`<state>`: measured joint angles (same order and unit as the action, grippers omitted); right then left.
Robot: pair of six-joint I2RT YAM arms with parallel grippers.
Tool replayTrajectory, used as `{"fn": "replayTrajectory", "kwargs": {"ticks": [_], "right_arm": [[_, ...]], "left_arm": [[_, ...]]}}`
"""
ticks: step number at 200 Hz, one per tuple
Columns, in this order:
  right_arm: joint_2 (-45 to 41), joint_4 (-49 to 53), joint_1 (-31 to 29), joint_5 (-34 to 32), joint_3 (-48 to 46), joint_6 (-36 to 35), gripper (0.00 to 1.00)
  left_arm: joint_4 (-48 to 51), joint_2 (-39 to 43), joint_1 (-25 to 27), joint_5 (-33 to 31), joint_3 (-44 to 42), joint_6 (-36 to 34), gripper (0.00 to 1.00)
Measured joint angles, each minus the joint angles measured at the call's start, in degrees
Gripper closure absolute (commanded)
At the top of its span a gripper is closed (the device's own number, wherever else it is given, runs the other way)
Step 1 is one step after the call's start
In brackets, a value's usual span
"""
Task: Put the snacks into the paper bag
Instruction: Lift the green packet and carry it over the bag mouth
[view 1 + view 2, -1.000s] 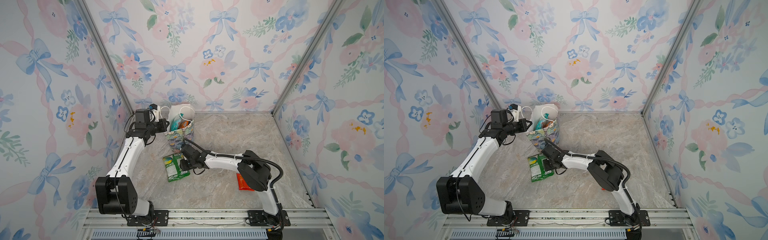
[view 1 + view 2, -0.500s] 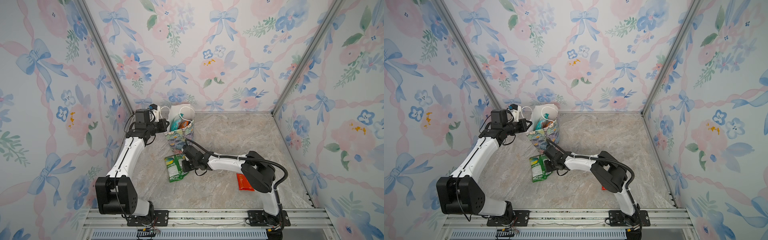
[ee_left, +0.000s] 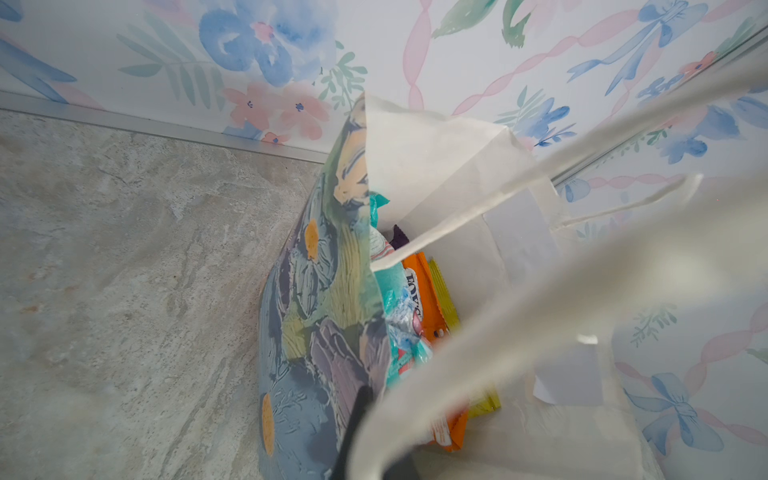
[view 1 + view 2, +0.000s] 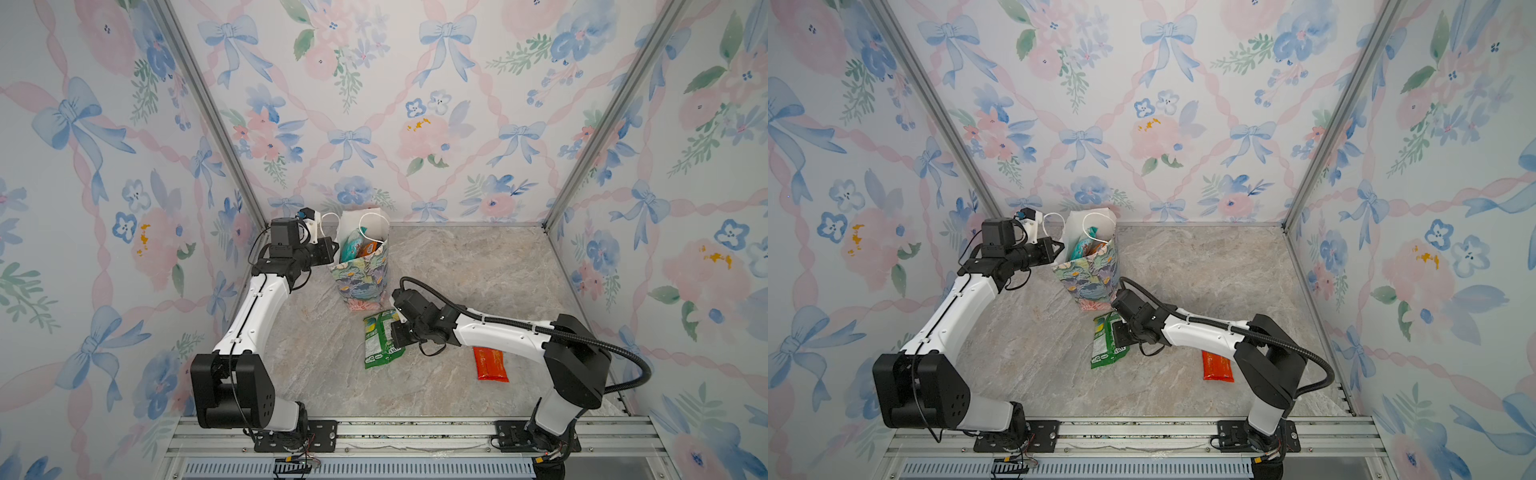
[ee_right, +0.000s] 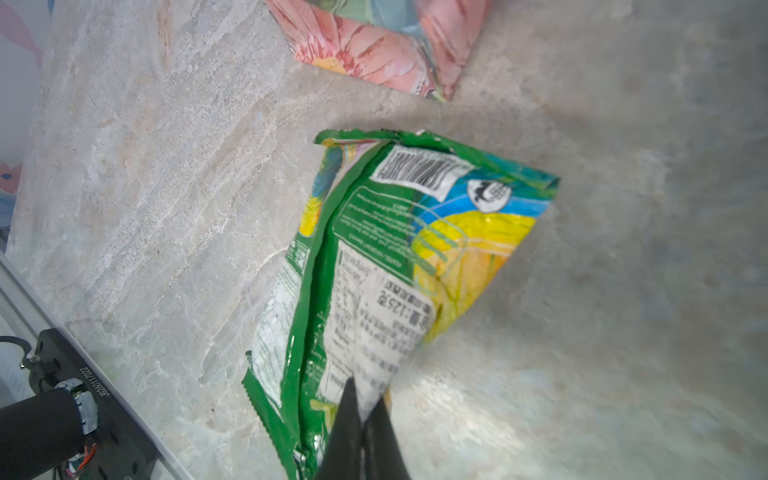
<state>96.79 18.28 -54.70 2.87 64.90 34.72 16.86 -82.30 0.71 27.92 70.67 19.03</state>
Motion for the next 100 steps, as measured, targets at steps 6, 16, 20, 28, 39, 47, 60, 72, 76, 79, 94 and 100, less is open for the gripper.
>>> {"fn": "replayTrajectory", "kwargs": {"ticks": [6,16,20,28,39,47,60,72,76,79,94,100], "right_arm": [[-1.18,0.52,0.44,-0.20,-0.48,0.02,1.00],[-3.32,1.42,1.33,-0.44,-1.16,0.00,1.00],[-4.11,1.73,1.68,-0.55,-1.38,0.00,1.00],[-5.51,2.51,2.49,-0.72,-1.57,-0.02,1.00],[-7.37,3.43,3.85,-1.05,-1.62,-0.22,1.00],[-8.68,4.07,4.90,-1.29,-1.62,-0.44,1.00],[-10.51,4.92,6.62,-1.73,-1.60,-1.05,1.00],[-12.02,5.79,8.20,-2.34,-1.51,-1.88,1.00],[-12.48,6.25,8.74,-2.54,-1.36,-2.25,1.00],[-12.74,6.60,9.14,-2.58,-1.22,-2.47,1.00],[-13.84,8.13,11.26,-3.06,-0.20,-3.76,1.00],[-14.10,8.52,12.15,-3.21,0.31,-4.33,1.00]], "left_arm": [[0.00,0.00,0.00,0.00,0.00,0.00,1.00],[0.00,0.00,0.00,0.00,0.00,0.00,1.00],[0.00,0.00,0.00,0.00,0.00,0.00,1.00],[0.00,0.00,0.00,0.00,0.00,0.00,1.00],[0.00,0.00,0.00,0.00,0.00,0.00,1.00],[0.00,0.02,0.00,0.00,0.00,0.00,1.00],[0.00,0.00,0.00,0.00,0.00,0.02,1.00],[0.00,0.00,0.00,0.00,0.00,0.02,1.00],[0.00,0.02,0.00,0.00,0.00,0.00,1.00],[0.00,0.00,0.00,0.00,0.00,0.00,1.00],[0.00,0.02,0.00,0.00,0.00,0.00,1.00],[0.00,0.00,0.00,0.00,0.00,0.02,1.00]]}}
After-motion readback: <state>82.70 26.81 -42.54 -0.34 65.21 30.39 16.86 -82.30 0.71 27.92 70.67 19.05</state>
